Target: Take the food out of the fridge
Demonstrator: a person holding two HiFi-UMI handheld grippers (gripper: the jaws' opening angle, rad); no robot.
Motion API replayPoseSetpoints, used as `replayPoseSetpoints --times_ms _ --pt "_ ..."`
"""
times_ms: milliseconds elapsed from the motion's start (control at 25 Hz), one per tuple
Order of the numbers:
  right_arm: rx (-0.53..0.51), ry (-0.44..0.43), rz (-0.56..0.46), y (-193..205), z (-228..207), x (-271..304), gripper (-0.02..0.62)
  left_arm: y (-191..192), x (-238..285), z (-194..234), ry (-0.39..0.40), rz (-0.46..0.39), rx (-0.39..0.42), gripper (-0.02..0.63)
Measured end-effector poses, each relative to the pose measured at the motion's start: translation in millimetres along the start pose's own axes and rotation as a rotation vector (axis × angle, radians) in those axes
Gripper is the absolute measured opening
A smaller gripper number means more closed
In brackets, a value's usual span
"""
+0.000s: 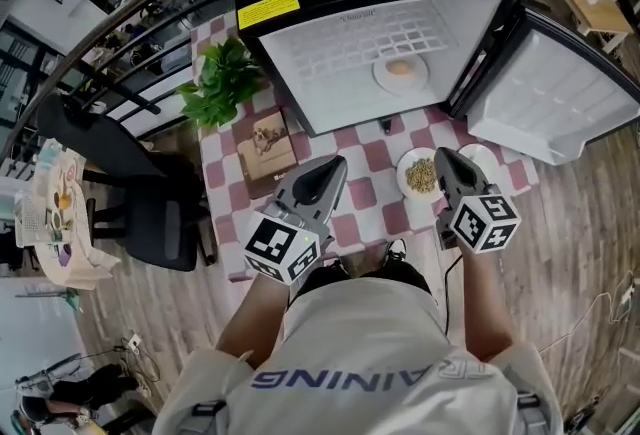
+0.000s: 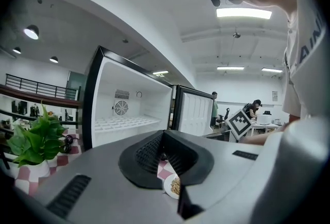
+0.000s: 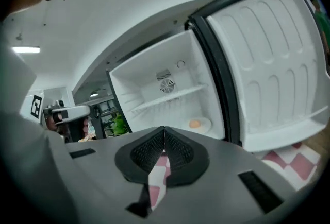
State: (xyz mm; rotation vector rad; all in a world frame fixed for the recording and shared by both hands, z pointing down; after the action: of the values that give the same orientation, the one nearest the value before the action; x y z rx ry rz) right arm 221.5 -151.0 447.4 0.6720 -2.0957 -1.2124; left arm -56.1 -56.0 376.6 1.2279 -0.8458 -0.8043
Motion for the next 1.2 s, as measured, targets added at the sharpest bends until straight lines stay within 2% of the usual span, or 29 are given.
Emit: replayPoseSetpoints --times_ms 240,400,680,1200 --pt "-0.117 -0.062 -0.177 -58.0 38.8 -8.3 0.021 -19.5 -10.5 4.0 -0.041 -0.068 0.038 0.008" --pt "-0.161 -0.089 -0.232 -80.5 54.7 -12.5 0.021 -31.0 -20.0 8.0 -0.068 -0.112 0.058 0.008" --pt "-0.155 -0.101 -0.223 -84.9 57.3 -7.3 0.021 -40.5 -27.9 10.9 -0.101 -0.149 0.096 0.008" --pt "-0.118 -0.098 -0.178 -78.5 54.7 -0.8 0.021 -38.9 -31.1 12.6 -0.113 -0.153 0.083 0.008"
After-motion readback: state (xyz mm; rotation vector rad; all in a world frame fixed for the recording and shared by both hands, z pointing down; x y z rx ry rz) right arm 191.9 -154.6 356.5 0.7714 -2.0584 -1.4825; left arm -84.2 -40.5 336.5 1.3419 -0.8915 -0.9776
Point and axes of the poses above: the fingertips, and each gripper's own axes: x forward along the fingers, z to its left, y out of its underside, the point moved 10 cm from there along -x, backward along the fingers, and after that the axes turned 3 degrees about -z, right-handed, at the moved point
